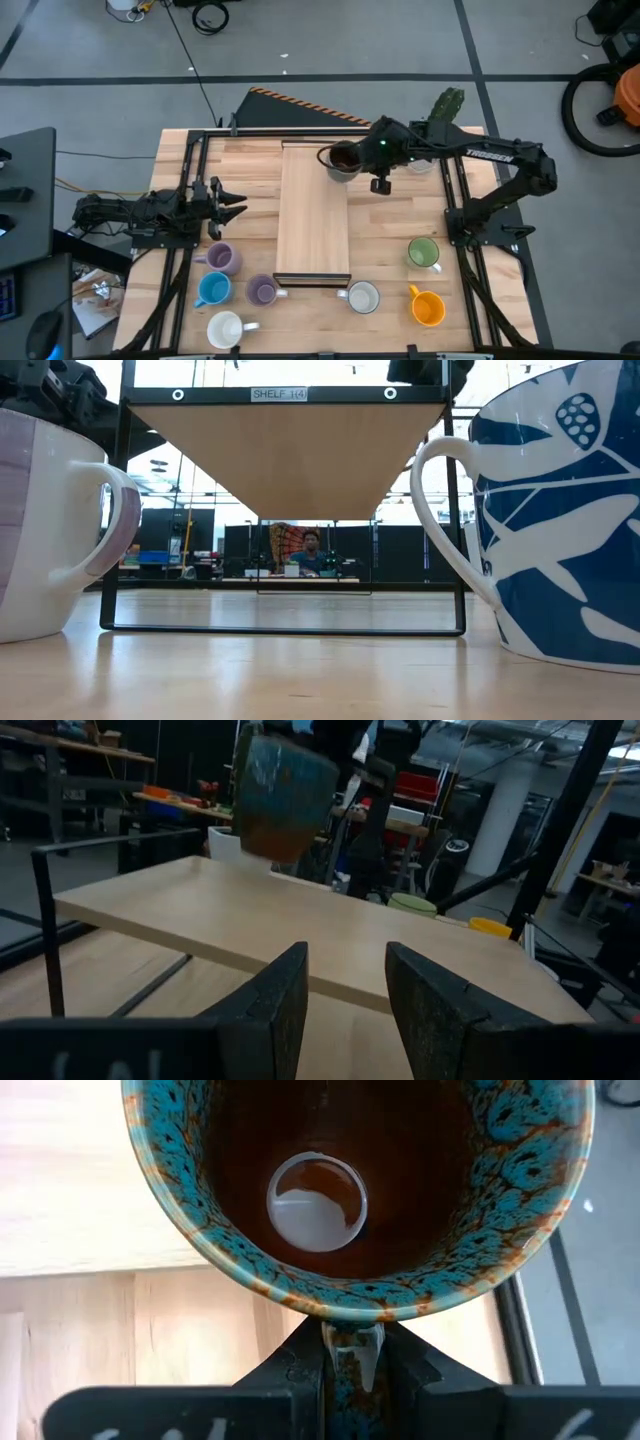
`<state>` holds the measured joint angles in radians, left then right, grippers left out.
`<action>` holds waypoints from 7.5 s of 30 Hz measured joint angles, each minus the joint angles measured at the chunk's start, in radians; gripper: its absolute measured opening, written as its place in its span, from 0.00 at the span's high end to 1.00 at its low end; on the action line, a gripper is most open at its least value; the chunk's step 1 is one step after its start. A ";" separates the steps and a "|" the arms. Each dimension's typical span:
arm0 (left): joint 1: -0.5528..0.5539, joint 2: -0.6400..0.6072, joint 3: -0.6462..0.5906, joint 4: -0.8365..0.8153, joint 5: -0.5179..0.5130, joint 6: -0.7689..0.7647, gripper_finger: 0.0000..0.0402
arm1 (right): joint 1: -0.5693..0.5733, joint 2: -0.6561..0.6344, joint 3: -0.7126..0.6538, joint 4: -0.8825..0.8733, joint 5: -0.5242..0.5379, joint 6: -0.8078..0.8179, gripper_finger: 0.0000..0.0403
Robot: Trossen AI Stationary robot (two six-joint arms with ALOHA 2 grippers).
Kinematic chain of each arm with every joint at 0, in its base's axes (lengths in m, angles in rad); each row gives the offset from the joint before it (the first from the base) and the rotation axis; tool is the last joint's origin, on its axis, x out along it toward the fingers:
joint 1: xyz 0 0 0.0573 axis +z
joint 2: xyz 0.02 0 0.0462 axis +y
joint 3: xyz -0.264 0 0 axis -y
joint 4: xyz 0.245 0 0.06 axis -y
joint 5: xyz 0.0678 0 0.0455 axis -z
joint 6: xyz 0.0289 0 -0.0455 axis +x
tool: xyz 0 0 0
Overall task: Place coffee mugs
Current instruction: Put the dark blue mug on the shelf, then put the top purple mug on the shelf
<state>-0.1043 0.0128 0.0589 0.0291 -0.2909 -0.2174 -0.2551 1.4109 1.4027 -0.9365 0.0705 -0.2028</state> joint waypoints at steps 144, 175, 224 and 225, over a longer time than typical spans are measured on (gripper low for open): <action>-0.245 0.769 0.683 -0.801 0.262 -0.473 0.65 | 0.332 -0.313 -0.604 0.697 0.331 0.122 0.42; -0.513 1.121 0.951 -1.114 0.376 -0.893 0.65 | 0.332 -0.313 -0.703 0.866 0.329 0.088 0.42; -0.825 1.220 0.899 -1.416 0.242 -1.212 0.55 | 0.332 -0.312 -0.703 0.929 0.222 0.069 0.42; -0.822 1.224 0.899 -1.420 0.242 -1.210 0.55 | 0.332 -0.312 -0.703 0.931 0.222 0.069 0.42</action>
<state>-0.9264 1.2363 0.9577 -1.3907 -0.0490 -1.4272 0.0768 1.0988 0.6994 -0.0053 0.2924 -0.1333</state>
